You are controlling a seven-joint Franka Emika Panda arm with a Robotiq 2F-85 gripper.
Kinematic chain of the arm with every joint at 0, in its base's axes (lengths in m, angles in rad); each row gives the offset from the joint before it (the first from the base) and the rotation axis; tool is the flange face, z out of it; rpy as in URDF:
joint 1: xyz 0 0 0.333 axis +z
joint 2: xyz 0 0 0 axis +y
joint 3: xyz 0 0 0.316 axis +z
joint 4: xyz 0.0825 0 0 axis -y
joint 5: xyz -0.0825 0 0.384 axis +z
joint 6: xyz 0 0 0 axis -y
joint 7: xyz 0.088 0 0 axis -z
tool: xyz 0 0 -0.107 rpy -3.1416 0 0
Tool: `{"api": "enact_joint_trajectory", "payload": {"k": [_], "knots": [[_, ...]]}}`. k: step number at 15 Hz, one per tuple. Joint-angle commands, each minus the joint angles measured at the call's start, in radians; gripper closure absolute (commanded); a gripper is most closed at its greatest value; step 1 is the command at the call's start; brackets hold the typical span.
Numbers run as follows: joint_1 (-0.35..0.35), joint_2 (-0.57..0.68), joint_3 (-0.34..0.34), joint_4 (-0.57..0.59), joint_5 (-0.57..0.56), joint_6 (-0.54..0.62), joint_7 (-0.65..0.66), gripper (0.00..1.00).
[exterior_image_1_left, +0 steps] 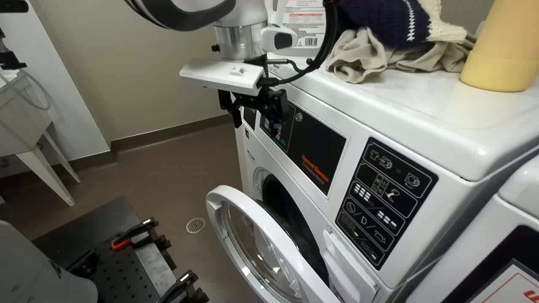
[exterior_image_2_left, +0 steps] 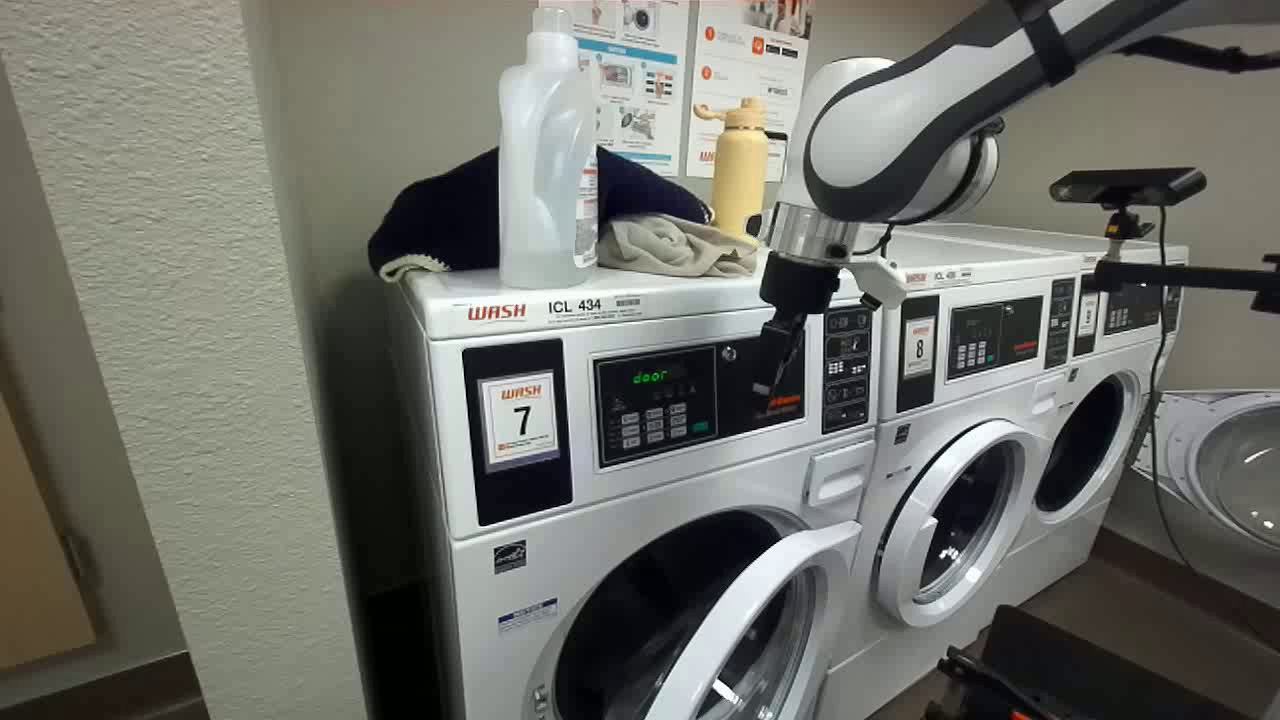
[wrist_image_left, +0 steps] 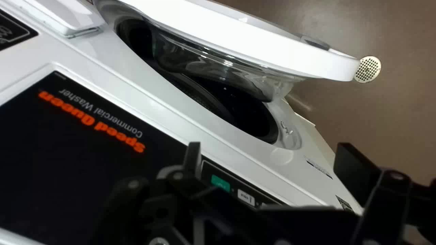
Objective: Close the left washing machine door
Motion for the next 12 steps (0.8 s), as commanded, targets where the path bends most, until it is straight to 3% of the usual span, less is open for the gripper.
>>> {"api": "enact_joint_trajectory", "payload": {"k": [1,7,12], "knots": [[-0.020,0.001,0.021,0.001,0.008,-0.002,-0.005,0.00],[0.020,0.124,0.041,-0.037,0.132,0.074,-0.023,0.00],[0.064,0.329,0.126,-0.062,0.418,0.205,-0.105,0.00]]}}
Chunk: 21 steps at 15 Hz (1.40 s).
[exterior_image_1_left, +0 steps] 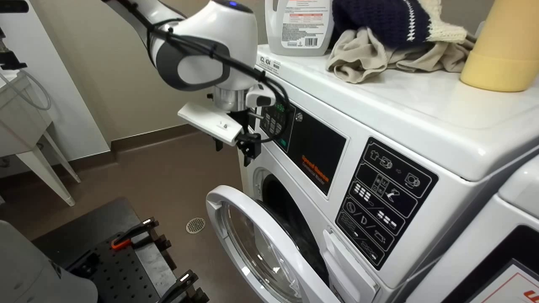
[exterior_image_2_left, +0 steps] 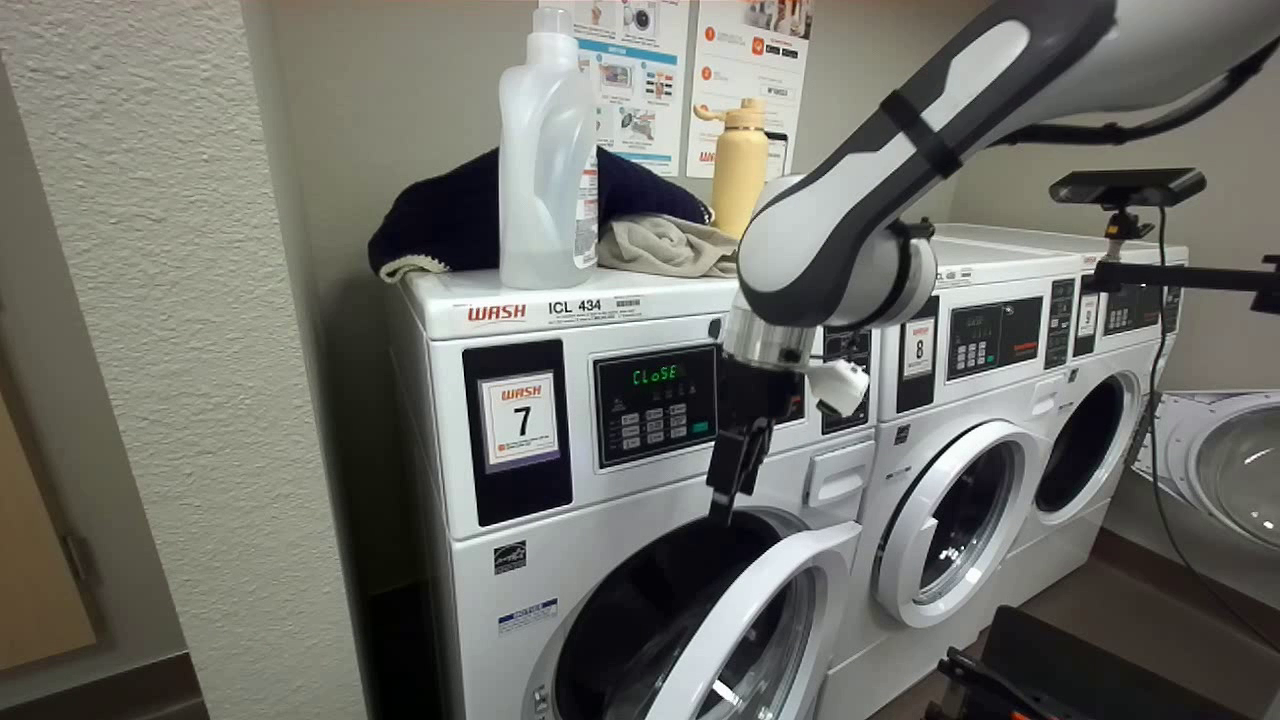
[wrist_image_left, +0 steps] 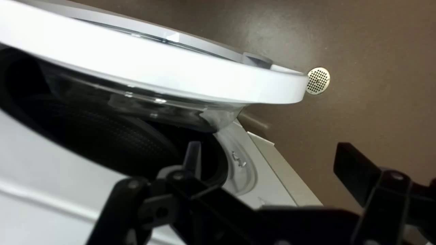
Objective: Close the left washing machine door
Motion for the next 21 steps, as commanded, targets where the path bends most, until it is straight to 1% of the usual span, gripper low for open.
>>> {"api": "enact_joint_trajectory", "payload": {"k": [1,3,5,8,13,16,21], "knots": [[0.003,0.143,0.076,0.009,0.191,0.075,-0.084,0.00],[-0.022,0.189,0.129,0.020,0.246,0.069,-0.081,0.00],[-0.042,0.203,0.166,0.025,0.262,0.051,-0.059,0.00],[-0.069,0.226,0.198,0.044,0.260,0.006,-0.037,0.00],[-0.120,0.300,0.218,0.079,0.305,-0.097,-0.064,0.00],[-0.150,0.353,0.215,0.088,0.330,-0.150,-0.061,0.00],[-0.201,0.424,0.203,0.085,0.324,-0.171,-0.015,0.00]]}}
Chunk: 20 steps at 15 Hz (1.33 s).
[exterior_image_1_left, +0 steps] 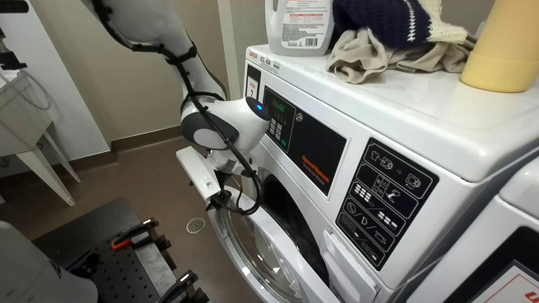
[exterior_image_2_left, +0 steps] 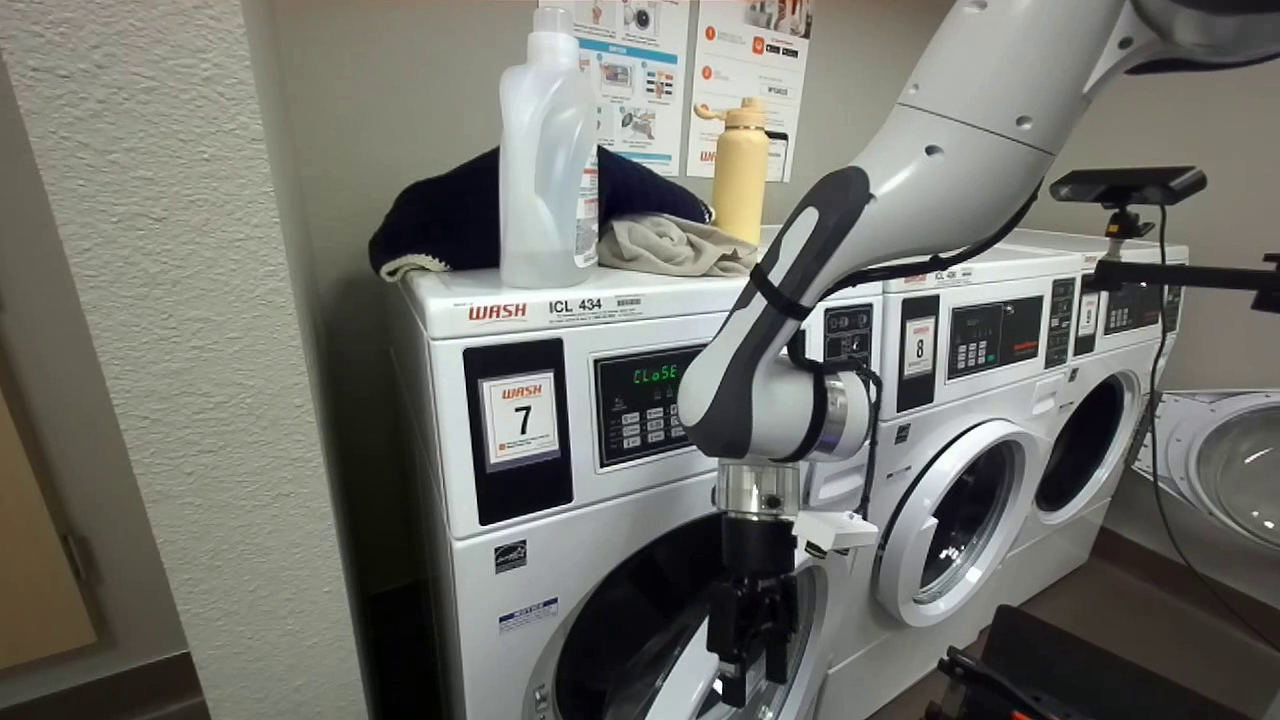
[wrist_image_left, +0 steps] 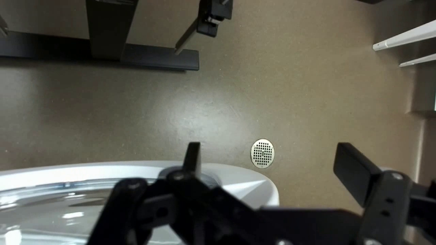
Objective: Close the left washing machine door
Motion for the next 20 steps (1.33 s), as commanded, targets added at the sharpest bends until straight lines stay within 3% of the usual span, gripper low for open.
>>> {"api": "enact_joint_trajectory", "payload": {"k": [1,4,12,16,20], "knots": [[-0.044,0.044,0.005,0.021,0.005,-0.038,0.046,0.00],[-0.063,0.078,0.006,0.037,-0.007,-0.043,0.080,0.00],[-0.085,0.207,0.039,0.107,-0.009,0.137,0.035,0.00],[-0.094,0.241,0.074,0.112,-0.037,0.316,0.042,0.00],[-0.088,0.262,0.099,0.085,-0.133,0.594,0.094,0.00]]}}
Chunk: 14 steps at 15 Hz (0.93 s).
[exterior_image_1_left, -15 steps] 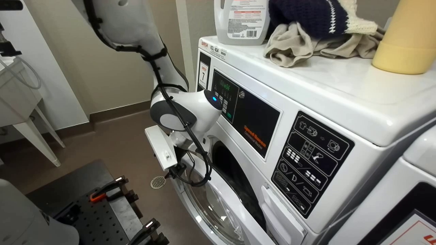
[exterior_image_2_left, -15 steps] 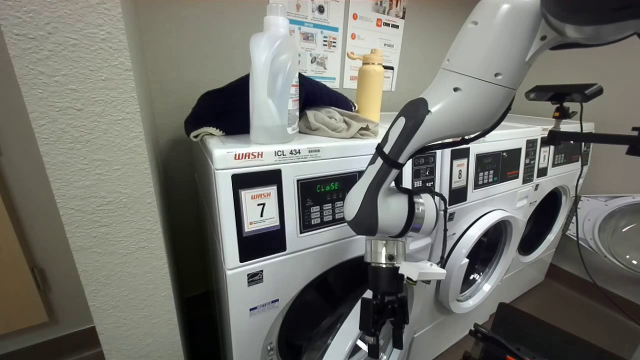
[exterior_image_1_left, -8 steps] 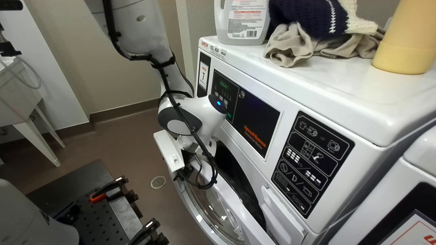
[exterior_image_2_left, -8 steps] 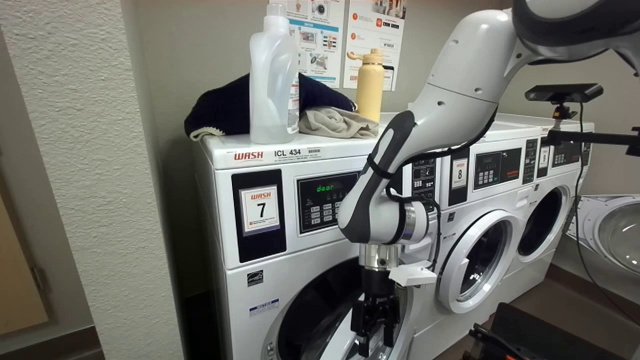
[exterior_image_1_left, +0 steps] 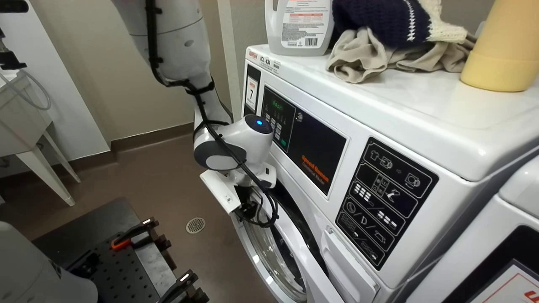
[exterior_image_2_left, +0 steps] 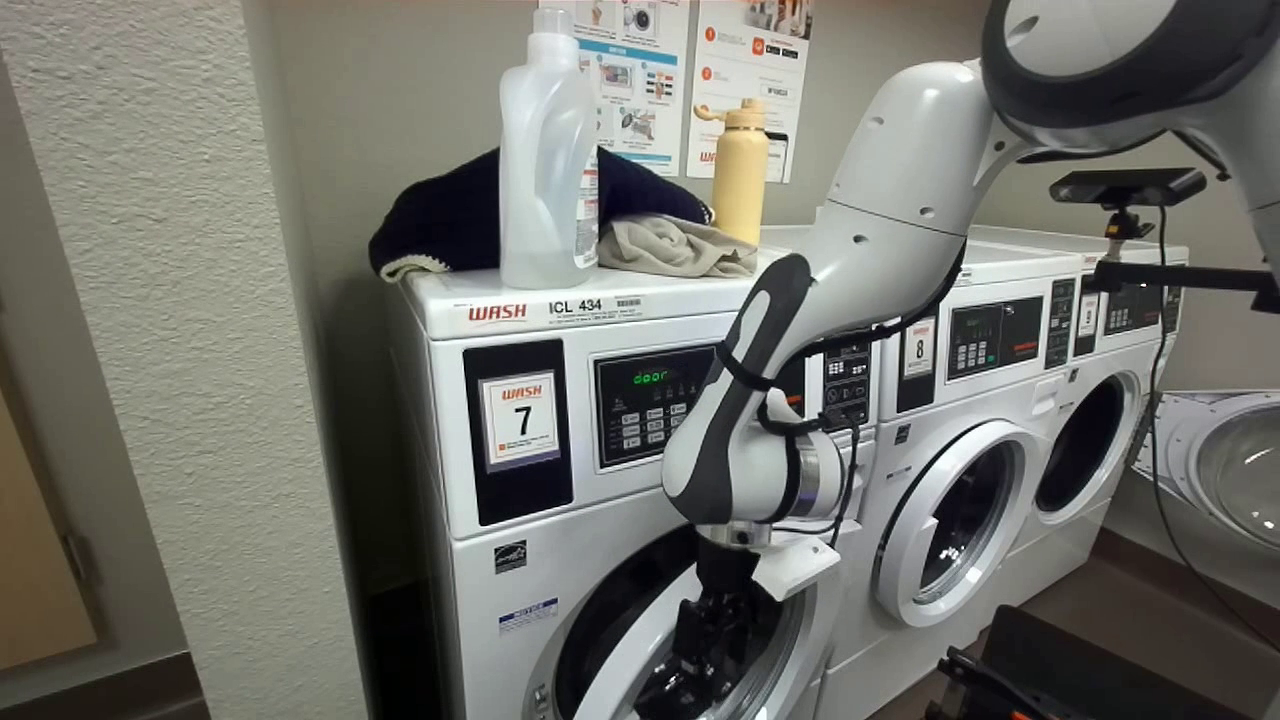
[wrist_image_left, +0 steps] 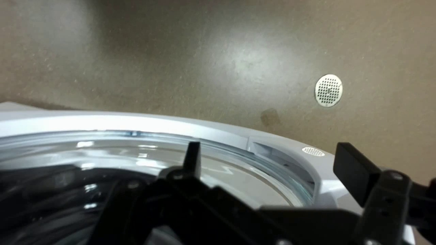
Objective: Close the left washing machine door
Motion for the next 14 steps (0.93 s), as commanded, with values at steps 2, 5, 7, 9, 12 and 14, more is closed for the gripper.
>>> {"api": "enact_joint_trajectory", "payload": {"k": [2,5,7,9,12,14], "knots": [[0.033,0.043,-0.016,-0.034,-0.184,0.312,0.129,0.00],[0.183,0.065,-0.173,-0.056,-0.347,0.482,0.299,0.00],[0.320,0.091,-0.308,-0.064,-0.376,0.582,0.377,0.00],[0.465,0.129,-0.432,-0.076,-0.330,0.666,0.430,0.00],[0.627,0.187,-0.541,-0.094,-0.229,0.729,0.482,0.00],[0.626,0.162,-0.512,-0.102,-0.222,0.707,0.490,0.00]]}}
